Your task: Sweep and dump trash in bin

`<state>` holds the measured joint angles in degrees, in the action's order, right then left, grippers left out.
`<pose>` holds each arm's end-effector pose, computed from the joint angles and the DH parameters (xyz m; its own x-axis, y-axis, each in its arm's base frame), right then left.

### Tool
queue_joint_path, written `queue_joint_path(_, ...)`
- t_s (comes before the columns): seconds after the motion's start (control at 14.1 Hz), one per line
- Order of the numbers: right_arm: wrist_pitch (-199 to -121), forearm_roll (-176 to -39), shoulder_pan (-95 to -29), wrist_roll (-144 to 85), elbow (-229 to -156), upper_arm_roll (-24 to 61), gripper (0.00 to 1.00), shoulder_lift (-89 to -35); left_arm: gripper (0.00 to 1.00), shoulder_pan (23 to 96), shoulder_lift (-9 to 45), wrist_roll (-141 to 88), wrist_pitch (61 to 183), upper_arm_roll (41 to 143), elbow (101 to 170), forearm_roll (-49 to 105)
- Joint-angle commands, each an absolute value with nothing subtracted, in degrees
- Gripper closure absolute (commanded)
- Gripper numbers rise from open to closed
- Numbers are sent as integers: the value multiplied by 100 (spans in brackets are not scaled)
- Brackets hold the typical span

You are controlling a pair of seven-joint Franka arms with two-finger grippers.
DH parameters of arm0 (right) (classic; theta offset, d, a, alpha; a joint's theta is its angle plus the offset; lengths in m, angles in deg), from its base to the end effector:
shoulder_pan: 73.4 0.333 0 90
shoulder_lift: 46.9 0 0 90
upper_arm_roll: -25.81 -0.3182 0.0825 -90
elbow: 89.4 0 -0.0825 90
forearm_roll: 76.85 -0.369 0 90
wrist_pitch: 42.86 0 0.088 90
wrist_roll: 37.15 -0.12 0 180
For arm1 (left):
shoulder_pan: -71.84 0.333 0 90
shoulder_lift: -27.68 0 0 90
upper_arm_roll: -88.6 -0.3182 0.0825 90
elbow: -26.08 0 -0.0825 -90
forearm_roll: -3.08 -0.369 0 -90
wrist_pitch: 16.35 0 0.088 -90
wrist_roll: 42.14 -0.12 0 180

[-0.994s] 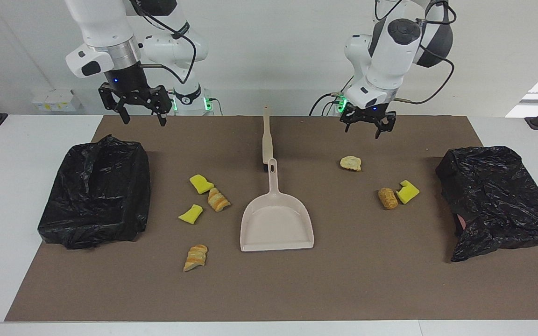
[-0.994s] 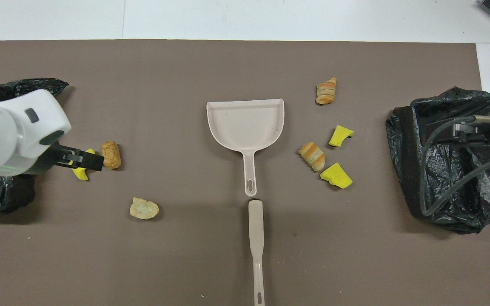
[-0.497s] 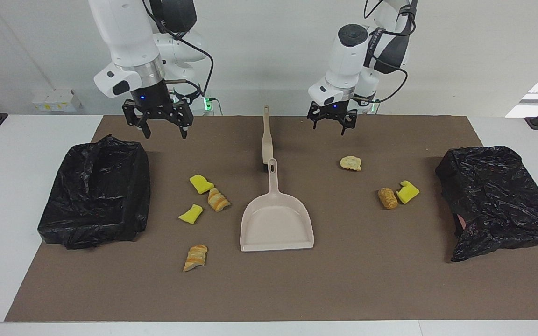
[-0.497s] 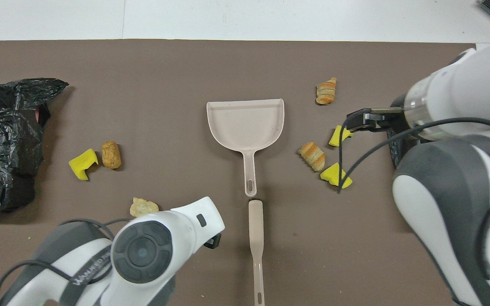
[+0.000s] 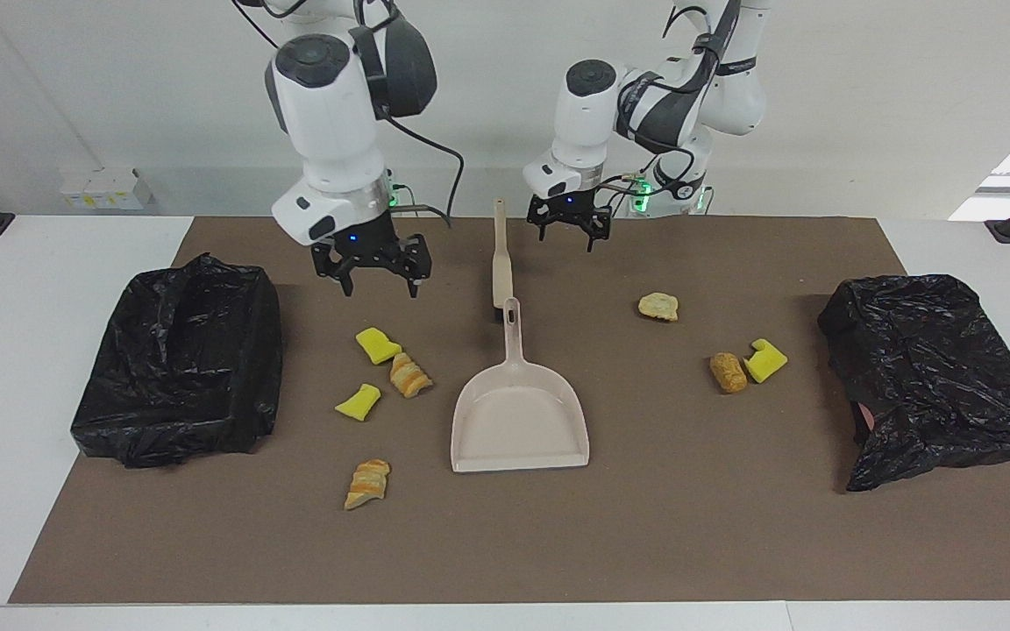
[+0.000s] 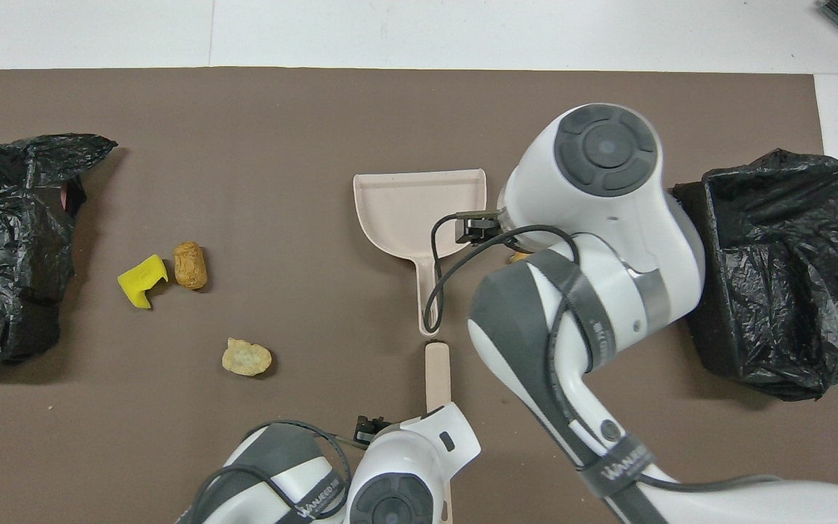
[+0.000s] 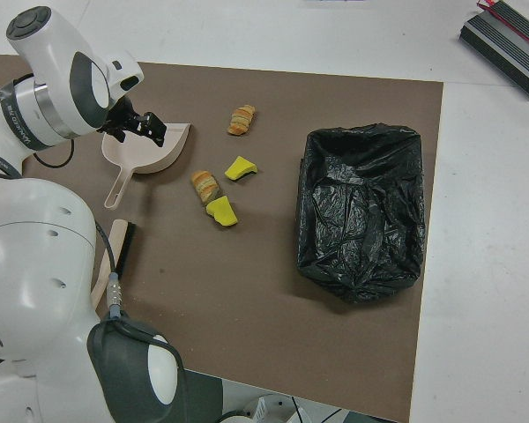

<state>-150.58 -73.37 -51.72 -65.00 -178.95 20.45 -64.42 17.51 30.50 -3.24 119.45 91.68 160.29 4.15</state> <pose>0.5759 0.2808 0.4639 0.9997 -0.0003 0.0251 -0.0008 -0.9998 0.0206 0.2663 -0.4174 0.3599 0.9514 -0.3034 0.0526 -0.3062 -0.9503 0.0571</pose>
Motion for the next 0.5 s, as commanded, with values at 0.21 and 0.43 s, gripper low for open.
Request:
queue_joint_path(0.21, -15350, -7289, -4686, -6668, -17289, 2036, 0, -7440, 0, 971, 2504, 461, 12243, 9045, 15976, 413)
queue_joint_path(0.43, -15571, -7526, -4668, -6642, -17429, 2019, 0, -7573, 0, 971, 2574, 506, 12156, 9045, 15941, 413)
